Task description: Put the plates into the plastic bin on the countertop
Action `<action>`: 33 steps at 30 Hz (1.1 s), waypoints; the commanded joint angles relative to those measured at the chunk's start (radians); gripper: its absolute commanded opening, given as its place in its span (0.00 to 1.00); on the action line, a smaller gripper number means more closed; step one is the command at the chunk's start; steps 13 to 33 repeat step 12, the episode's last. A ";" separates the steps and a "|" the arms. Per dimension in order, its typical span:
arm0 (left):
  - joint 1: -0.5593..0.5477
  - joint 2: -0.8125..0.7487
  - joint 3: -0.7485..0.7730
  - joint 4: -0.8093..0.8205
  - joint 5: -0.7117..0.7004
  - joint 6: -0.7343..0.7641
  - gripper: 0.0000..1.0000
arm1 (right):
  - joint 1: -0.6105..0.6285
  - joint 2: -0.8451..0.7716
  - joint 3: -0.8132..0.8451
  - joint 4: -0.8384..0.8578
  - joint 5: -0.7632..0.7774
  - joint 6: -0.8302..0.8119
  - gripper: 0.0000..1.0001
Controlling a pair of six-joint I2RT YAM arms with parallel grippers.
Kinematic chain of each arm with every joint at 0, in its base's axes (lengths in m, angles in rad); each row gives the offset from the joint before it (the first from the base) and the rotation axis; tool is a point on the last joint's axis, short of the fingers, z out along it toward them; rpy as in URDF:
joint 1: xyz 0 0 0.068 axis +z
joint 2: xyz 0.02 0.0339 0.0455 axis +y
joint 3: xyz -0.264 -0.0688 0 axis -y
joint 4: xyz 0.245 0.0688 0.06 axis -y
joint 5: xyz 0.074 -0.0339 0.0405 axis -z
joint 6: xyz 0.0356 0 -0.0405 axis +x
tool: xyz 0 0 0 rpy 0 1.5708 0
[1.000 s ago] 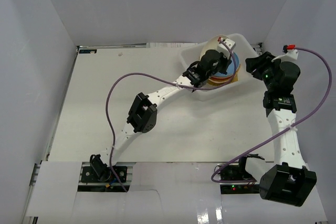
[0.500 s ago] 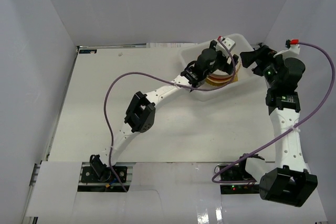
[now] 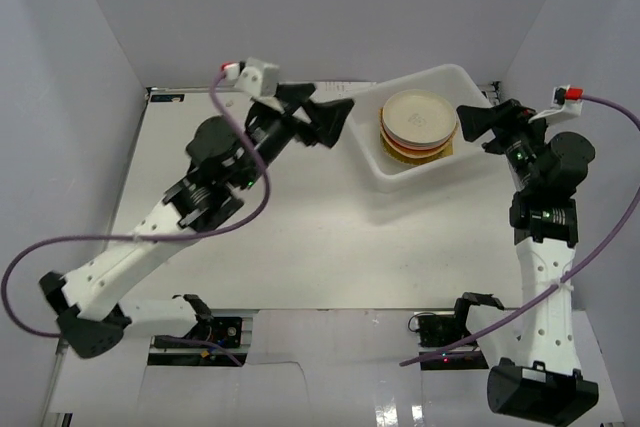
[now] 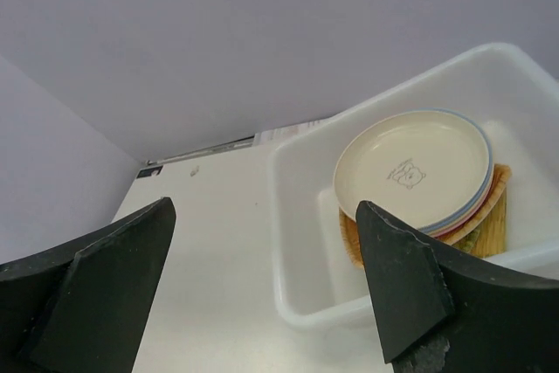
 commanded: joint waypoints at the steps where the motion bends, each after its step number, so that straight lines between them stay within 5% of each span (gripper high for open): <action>1: 0.005 -0.144 -0.233 -0.277 -0.080 -0.143 0.98 | 0.003 -0.119 -0.068 -0.032 -0.081 0.015 0.90; 5: 0.004 -0.431 -0.394 -0.496 -0.113 -0.209 0.98 | 0.006 -0.220 -0.138 -0.103 -0.104 0.008 0.90; 10: 0.004 -0.738 -0.503 -0.555 -0.177 -0.223 0.98 | 0.006 -0.300 -0.178 -0.161 -0.100 -0.017 0.90; 33: 0.004 -0.751 -0.486 -0.561 -0.196 -0.207 0.98 | 0.006 -0.312 -0.168 -0.146 -0.100 0.001 0.90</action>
